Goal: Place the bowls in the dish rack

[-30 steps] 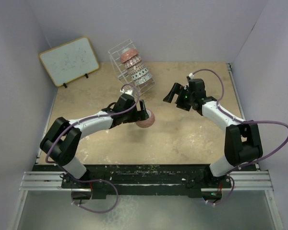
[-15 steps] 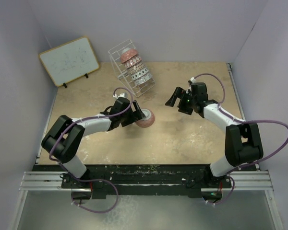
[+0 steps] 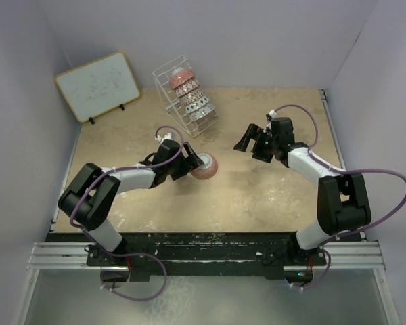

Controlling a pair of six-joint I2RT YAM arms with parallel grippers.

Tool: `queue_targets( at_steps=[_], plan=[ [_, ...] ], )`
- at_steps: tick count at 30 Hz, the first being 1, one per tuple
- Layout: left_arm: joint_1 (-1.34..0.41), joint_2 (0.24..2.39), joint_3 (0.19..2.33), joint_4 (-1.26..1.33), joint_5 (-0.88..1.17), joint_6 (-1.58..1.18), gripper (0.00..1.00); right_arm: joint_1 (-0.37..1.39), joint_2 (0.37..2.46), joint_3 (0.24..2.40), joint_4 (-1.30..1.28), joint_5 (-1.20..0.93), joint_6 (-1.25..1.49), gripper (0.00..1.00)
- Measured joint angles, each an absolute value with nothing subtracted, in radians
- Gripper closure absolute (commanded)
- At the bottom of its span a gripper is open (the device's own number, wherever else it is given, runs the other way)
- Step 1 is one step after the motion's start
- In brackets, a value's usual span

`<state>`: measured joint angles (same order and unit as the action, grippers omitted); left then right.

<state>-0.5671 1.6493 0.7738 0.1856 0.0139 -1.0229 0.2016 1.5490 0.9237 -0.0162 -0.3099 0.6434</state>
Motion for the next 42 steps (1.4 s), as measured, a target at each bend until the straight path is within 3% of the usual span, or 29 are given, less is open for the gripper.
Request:
queue_targets(
  at_steps=[11,25,35,38,42],
  plan=[
    [-0.538,1.671,0.703,0.355,0.051,-1.109,0.14,0.2,1.549,0.924,-0.017,-0.315,0.627,0.02],
    [-0.531,1.721,0.684,0.466,0.084,-1.141,0.27,0.199,1.549,0.924,-0.017,-0.332,0.616,0.02],
    [-0.496,1.77,0.584,0.722,0.15,-1.177,0.38,0.196,1.562,0.924,-0.005,-0.368,0.616,0.03],
    [-0.488,1.801,0.57,0.776,0.165,-1.19,0.35,0.196,1.572,0.924,-0.001,-0.39,0.616,0.03],
    [-0.485,1.814,0.566,0.825,0.186,-1.195,0.18,0.196,1.572,0.923,0.005,-0.406,0.616,0.03]
  ],
)
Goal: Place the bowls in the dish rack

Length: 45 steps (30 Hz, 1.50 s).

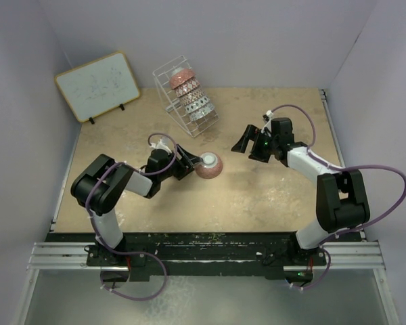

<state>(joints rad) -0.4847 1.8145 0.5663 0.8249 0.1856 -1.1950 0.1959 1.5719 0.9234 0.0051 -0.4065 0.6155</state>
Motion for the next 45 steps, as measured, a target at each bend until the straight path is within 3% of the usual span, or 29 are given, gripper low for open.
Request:
queue_targets(
  at_steps=[3,7,19,38,45],
  plan=[
    [-0.485,1.811,0.566,0.849,0.199,-1.192,0.0,0.196,1.572,0.923,0.006,-0.411,0.615,0.03],
    [-0.485,1.768,0.567,0.806,0.204,-1.17,0.01,0.196,1.572,0.923,0.006,-0.412,0.614,0.03],
    [-0.485,1.679,0.773,0.281,0.139,-0.941,0.01,0.196,1.572,0.923,0.006,-0.414,0.614,0.04],
    [-0.511,1.733,0.834,0.245,0.176,-0.897,0.0,0.196,1.572,0.923,0.006,-0.415,0.614,0.04],
    [-0.512,1.764,0.858,0.256,0.178,-0.9,0.18,0.196,1.572,0.923,0.006,-0.415,0.614,0.04]
  ],
)
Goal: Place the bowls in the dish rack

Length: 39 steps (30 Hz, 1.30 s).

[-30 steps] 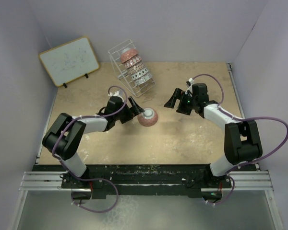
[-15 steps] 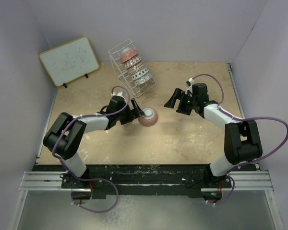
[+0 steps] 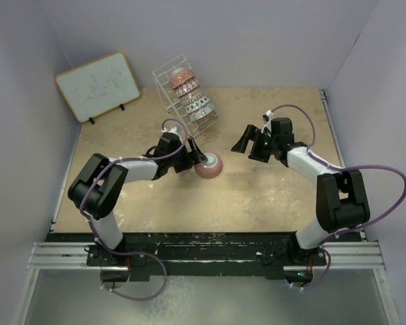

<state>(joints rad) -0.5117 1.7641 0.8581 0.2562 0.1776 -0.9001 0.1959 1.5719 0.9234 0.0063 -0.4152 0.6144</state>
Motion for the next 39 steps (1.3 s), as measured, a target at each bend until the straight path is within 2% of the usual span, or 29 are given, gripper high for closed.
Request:
queue_targets(
  at_steps=[4,8,12,24,34,39],
  plan=[
    [-0.512,1.783,0.858,0.282,0.181,-0.902,0.25,0.196,1.572,0.923,0.006,-0.415,0.614,0.04],
    [-0.512,1.794,0.857,0.313,0.19,-0.907,0.41,0.196,1.572,0.923,0.007,-0.416,0.614,0.04],
    [-0.512,1.795,0.85,0.369,0.202,-0.912,0.5,0.196,1.572,0.923,0.007,-0.421,0.613,0.04],
    [-0.512,1.809,0.793,0.537,0.226,-0.947,0.51,0.196,1.572,0.908,0.02,-0.446,0.61,0.04],
    [-0.511,1.822,0.787,0.577,0.236,-0.958,0.51,0.196,1.638,0.82,0.14,-0.566,0.676,0.03],
    [-0.511,1.824,0.781,0.588,0.236,-0.959,0.51,0.198,1.66,0.737,0.347,-0.629,0.768,0.02]
  ],
)
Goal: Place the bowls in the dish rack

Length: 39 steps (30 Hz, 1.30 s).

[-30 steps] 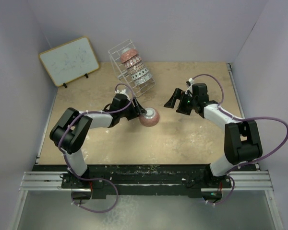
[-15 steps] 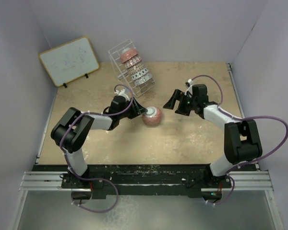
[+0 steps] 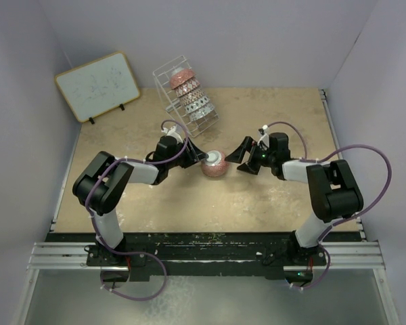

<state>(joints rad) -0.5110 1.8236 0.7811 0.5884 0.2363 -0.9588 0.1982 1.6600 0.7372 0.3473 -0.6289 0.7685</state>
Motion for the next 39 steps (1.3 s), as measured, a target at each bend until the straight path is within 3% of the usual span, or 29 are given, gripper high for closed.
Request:
queue_targets(
  at_steps=[18,24,28,31,39],
  plan=[
    [-0.511,1.824,0.767,0.614,0.24,-0.96,0.51,0.22,2.025,0.509,1.441,-0.724,1.326,0.05],
    [-0.51,1.826,0.767,0.617,0.241,-0.96,0.51,0.236,2.144,0.516,1.637,-0.724,1.522,0.1],
    [-0.506,1.827,0.767,0.62,0.247,-0.96,0.51,0.257,2.154,0.524,1.637,-0.706,1.541,0.23],
    [-0.506,1.827,0.766,0.62,0.25,-0.96,0.51,0.268,2.161,0.521,1.634,-0.698,1.541,0.42],
    [-0.505,1.829,0.766,0.622,0.254,-0.959,0.51,0.27,2.183,0.519,1.633,-0.699,1.556,0.6]
  ],
)
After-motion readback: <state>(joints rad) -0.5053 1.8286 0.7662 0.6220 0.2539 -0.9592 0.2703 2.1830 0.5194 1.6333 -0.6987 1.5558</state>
